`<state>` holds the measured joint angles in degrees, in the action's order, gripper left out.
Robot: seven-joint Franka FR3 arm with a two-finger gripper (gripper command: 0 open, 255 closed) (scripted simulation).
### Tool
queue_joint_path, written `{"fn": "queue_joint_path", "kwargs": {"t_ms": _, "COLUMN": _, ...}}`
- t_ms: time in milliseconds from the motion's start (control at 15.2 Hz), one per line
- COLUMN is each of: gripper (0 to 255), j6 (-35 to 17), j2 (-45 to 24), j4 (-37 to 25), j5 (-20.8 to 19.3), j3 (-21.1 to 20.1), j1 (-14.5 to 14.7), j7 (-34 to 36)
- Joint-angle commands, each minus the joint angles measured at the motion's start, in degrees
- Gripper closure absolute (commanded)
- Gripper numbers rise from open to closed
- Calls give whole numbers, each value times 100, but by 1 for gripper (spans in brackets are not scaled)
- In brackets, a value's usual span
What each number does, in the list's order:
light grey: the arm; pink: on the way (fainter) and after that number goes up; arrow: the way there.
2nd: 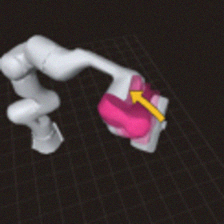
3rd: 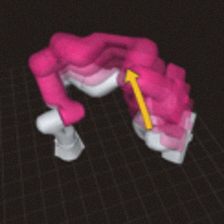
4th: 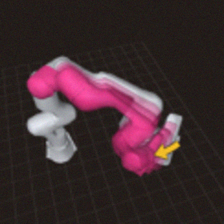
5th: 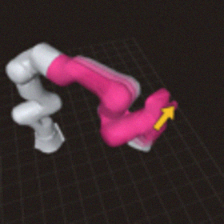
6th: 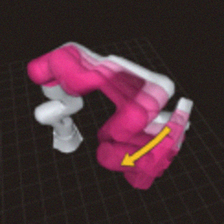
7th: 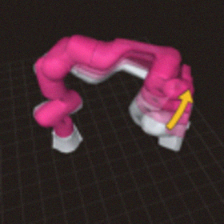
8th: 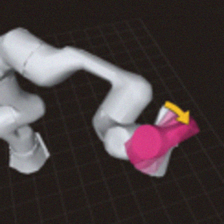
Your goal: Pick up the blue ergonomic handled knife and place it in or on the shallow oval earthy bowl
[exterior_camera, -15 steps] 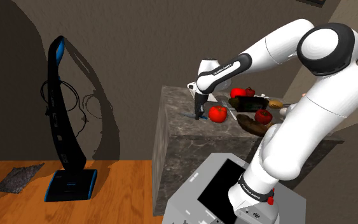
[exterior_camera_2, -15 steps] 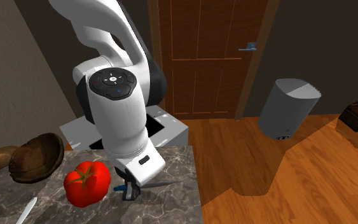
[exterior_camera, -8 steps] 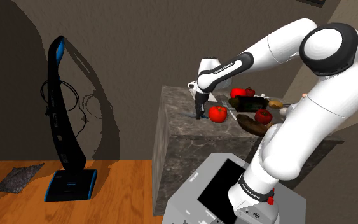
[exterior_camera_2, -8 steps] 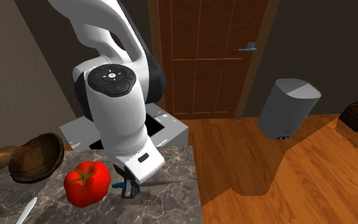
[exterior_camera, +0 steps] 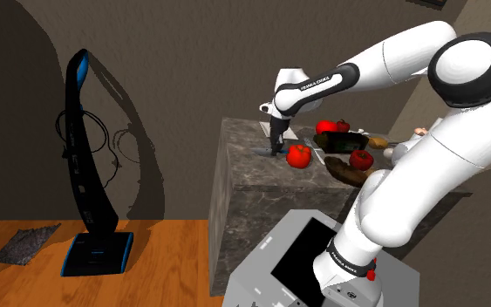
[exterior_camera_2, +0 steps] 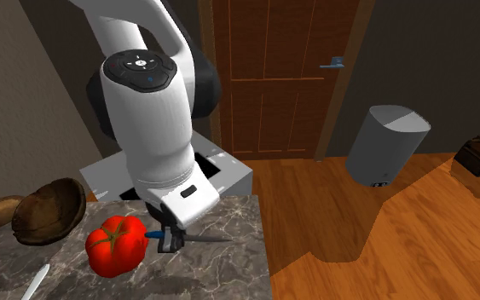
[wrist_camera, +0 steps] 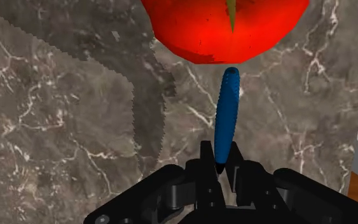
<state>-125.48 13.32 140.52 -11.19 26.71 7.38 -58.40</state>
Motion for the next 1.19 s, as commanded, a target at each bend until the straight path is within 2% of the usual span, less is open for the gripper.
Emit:
{"fn": "queue_joint_path", "kwargs": {"t_ms": 0, "gripper": 255, "j6": 182, "j2": 99, "j4": -85, "j5": -21, "j3": -22, "j1": -8, "j7": 9}}
{"fn": "queue_joint_path", "kwargs": {"t_ms": 1122, "gripper": 255, "j6": 1593, "j2": 652, "j4": -960, "j5": -57, "j3": -232, "j1": -9, "j7": 47}}
